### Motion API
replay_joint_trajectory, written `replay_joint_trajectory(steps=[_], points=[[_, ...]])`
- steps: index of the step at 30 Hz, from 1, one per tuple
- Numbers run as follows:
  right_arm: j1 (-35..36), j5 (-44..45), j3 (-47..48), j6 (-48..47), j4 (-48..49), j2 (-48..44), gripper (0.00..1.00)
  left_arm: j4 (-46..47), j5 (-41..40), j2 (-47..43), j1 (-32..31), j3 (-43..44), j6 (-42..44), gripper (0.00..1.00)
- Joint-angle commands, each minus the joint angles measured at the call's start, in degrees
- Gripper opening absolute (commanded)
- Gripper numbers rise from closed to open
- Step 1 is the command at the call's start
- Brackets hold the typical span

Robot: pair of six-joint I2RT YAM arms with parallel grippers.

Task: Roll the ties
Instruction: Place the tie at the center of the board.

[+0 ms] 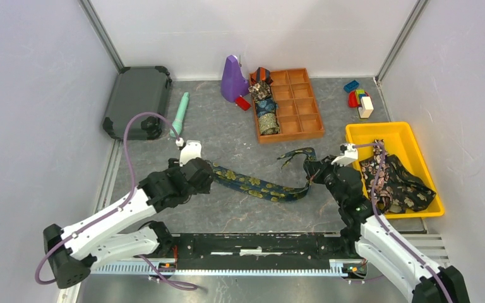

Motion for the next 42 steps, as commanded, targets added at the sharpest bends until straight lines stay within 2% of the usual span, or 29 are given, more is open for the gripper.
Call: replay_joint_trajectory(steps=[1, 5, 9, 18, 26, 30, 32, 34, 36, 42], points=[[0.1, 0.9, -1.0, -2.7, -0.3, -4.3, 0.0, 8.4, 1.5, 3.5, 4.6, -1.3, -3.4, 0.81], [0.1, 1.6, -5.6, -2.2, -1.1, -8.4, 0.0, 17.8, 10.9, 8.2, 12.7, -3.1, 0.3, 0.78], [0.2, -0.3, -12.1, -0.2, 2.3, -10.6, 0.0, 27.3, 20.4, 13.7, 20.1, -5.3, 2.6, 0.73], [0.2, -1.7, -16.0, -2.5, 4.4, -13.3, 0.0, 37.9, 25.4, 22.7, 28.2, -6.4, 4.3, 0.65], [0.2, -1.0, -15.8, -5.0, 2.8, -15.1, 0.0, 44.9, 30.1, 28.3, 32.1, -9.1, 3.6, 0.53], [0.1, -1.1, -16.1, -5.1, 2.9, -15.3, 0.0, 48.5, 31.6, 29.6, 33.1, -11.1, 3.1, 0.41], [0.1, -1.2, -16.5, -5.1, 3.9, -15.2, 0.0, 50.3, 32.6, 29.9, 33.4, -11.8, 3.4, 0.32], [0.1, -1.6, -16.7, -5.4, 5.4, -14.7, 0.0, 51.4, 33.8, 29.2, 33.7, -12.2, 3.7, 0.18], [0.1, -2.4, -16.5, -5.6, 8.0, -13.4, 0.0, 50.4, 33.7, 26.6, 33.8, -12.4, 3.5, 0.09], [0.2, -4.6, -13.2, -7.2, 19.7, -6.6, 0.0, 41.9, 23.6, 8.1, 33.8, -13.8, 1.8, 0.02]])
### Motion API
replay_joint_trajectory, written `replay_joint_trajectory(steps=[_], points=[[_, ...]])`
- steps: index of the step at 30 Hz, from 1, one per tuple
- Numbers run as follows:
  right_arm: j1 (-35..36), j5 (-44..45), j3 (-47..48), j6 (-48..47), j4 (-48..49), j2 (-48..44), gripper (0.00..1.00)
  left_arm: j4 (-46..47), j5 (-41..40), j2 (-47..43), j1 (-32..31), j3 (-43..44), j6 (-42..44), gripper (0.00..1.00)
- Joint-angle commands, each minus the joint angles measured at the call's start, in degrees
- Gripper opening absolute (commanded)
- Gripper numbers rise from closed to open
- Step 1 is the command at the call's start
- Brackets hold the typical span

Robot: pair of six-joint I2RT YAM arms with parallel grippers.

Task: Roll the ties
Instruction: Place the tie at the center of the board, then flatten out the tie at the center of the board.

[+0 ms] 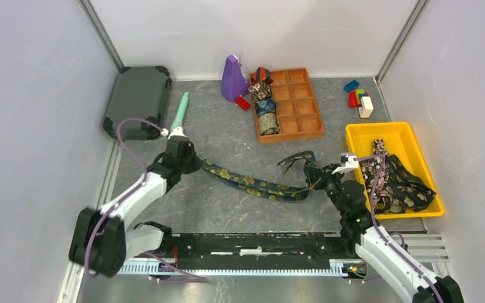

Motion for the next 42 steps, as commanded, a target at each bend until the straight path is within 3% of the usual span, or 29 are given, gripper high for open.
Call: replay_joint_trajectory(steps=[1, 5, 8, 13, 16, 21, 25, 31, 36, 42], points=[[0.2, -2.0, -2.9, -2.7, 14.1, 4.8, 0.0, -4.8, -9.3, -15.8, 0.3, -0.6, -0.5, 0.02], [0.1, -2.4, -6.0, -1.9, 29.5, 11.8, 0.0, -10.3, -19.4, -28.0, 0.3, -4.5, -5.4, 0.02], [0.2, -2.4, -7.8, 0.2, 32.8, 17.3, 0.01, -13.5, -22.9, -35.6, 0.3, -9.2, -9.1, 0.02], [0.1, -5.9, -8.3, 3.8, 28.4, 22.2, 0.48, -18.2, -24.1, -41.3, 0.3, -13.6, -13.8, 0.02], [0.2, -5.4, -7.6, 3.9, 22.6, 19.5, 0.58, -19.4, -23.9, -42.2, 0.3, -14.2, -15.2, 0.02], [0.2, -0.3, -4.9, -0.5, 10.0, 7.5, 0.58, -19.9, -24.4, -44.9, 0.3, -14.7, -14.4, 0.03], [0.3, -0.9, 5.1, -12.3, -3.0, 5.1, 0.57, -19.0, -24.2, -47.5, 0.3, -15.7, -13.5, 0.04], [2.7, -0.9, 20.3, -26.8, -17.5, 13.4, 0.62, -15.8, -23.2, -46.9, 0.3, -17.8, -12.8, 0.05], [11.5, 5.8, 26.7, -33.5, -18.8, 20.7, 0.64, -15.8, -24.3, -45.3, 0.3, -17.4, -12.8, 0.05], [22.2, 15.8, 37.7, -43.5, -24.1, 37.8, 0.63, -15.5, -24.8, -46.3, 0.3, -17.8, -12.3, 0.05]])
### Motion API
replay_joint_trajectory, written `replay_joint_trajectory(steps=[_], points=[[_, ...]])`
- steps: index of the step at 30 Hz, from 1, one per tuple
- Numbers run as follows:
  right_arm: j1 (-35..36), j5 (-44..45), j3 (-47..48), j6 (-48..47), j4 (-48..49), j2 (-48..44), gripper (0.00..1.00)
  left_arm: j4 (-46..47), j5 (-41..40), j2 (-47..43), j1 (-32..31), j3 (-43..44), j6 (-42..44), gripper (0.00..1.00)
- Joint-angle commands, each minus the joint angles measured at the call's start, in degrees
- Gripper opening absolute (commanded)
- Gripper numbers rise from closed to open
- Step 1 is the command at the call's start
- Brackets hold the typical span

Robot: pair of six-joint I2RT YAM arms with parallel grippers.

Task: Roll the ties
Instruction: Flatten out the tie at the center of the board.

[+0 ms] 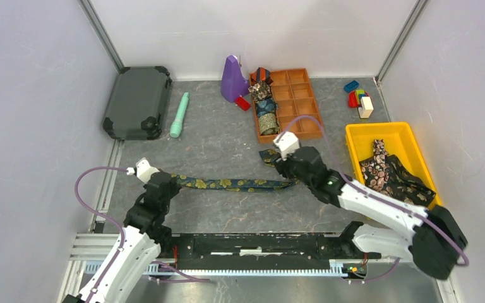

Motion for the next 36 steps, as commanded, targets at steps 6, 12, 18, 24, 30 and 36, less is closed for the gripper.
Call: replay_joint_trajectory(steps=[6, 12, 18, 24, 30, 36], points=[[8.9, 9.2, 16.0, -19.4, -8.7, 21.7, 0.61, 3.1, -2.3, -1.0, 0.3, -0.4, 0.2, 0.05], [10.7, 11.2, 24.7, -23.3, -13.8, 33.5, 0.57, 3.3, -2.3, -1.1, 0.3, -0.5, 0.6, 0.06], [10.9, 13.1, 28.7, -24.5, -15.8, 41.1, 0.51, 3.5, -1.7, -1.2, 0.3, -0.5, 0.9, 0.06], [11.0, 15.3, 31.4, -24.8, -16.7, 47.2, 0.49, 3.6, -1.6, -1.5, 0.3, -0.6, 0.9, 0.06], [10.9, 20.4, 32.0, -25.7, -16.4, 50.5, 0.44, 3.6, -1.8, -1.7, 0.3, -0.7, 0.9, 0.06], [10.9, 24.6, 32.0, -26.1, -15.8, 52.7, 0.32, 3.6, -1.8, -1.7, 0.3, -0.7, 0.9, 0.06]])
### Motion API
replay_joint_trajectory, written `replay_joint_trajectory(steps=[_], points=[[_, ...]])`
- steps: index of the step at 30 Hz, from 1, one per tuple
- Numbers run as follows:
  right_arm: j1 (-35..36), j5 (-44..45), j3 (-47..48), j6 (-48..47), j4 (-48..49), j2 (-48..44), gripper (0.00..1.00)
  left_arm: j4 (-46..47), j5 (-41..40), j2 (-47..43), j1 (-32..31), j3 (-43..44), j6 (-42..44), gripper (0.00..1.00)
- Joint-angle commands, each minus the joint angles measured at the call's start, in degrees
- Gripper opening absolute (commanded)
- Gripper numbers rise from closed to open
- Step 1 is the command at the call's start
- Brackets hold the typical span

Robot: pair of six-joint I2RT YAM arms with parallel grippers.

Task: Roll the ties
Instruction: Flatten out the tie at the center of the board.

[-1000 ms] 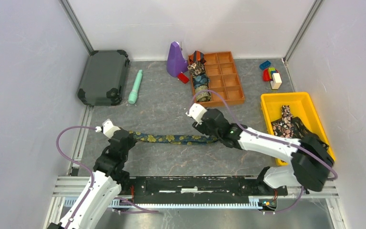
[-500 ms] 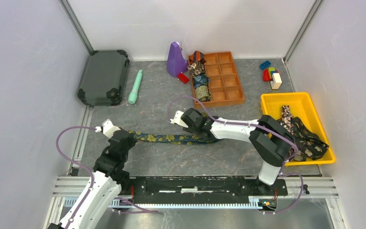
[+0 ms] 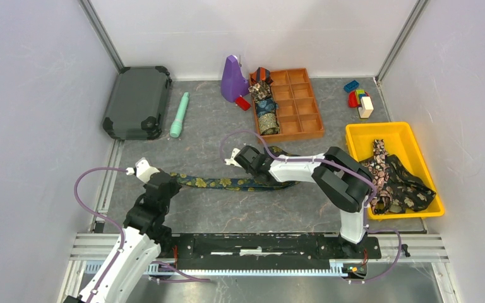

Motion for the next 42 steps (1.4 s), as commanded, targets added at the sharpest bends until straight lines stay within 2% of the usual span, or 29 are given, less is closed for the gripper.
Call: replay_joint_trajectory(steps=[1, 6, 14, 21, 26, 31, 36, 42], points=[[0.2, 4.1, 1.2, -0.4, 0.5, 2.2, 0.28, 2.4, -1.8, -0.5, 0.3, -0.2, 0.9, 0.06], [0.1, 5.4, 1.8, 0.4, 0.5, 3.1, 0.01, 2.3, -1.8, -0.5, 0.3, -0.2, 0.8, 0.06], [-0.1, 8.8, 1.8, 3.0, 2.3, -0.7, 0.0, 2.1, -2.3, -0.4, 0.3, -0.1, 0.6, 0.06], [-0.2, 14.7, -5.3, 10.9, 6.9, -18.1, 0.0, 0.7, -2.7, -0.4, 0.3, 0.6, -1.3, 0.06], [-0.3, 18.2, -20.3, 21.3, 14.4, -34.8, 0.0, -2.3, -4.2, -1.2, 0.3, 2.9, -0.9, 0.06], [-1.0, 18.3, -41.2, 41.4, 21.8, -53.6, 0.0, -4.4, -4.9, -1.7, 0.4, 4.1, -2.7, 0.07], [-1.3, 19.5, -52.2, 56.0, 19.9, -67.4, 0.0, -6.6, -6.3, -1.6, 0.4, 5.8, -3.5, 0.07], [-1.4, 21.2, -58.1, 62.0, 17.4, -78.3, 0.0, -8.8, -8.5, 0.4, 0.4, 8.7, -3.2, 0.05]])
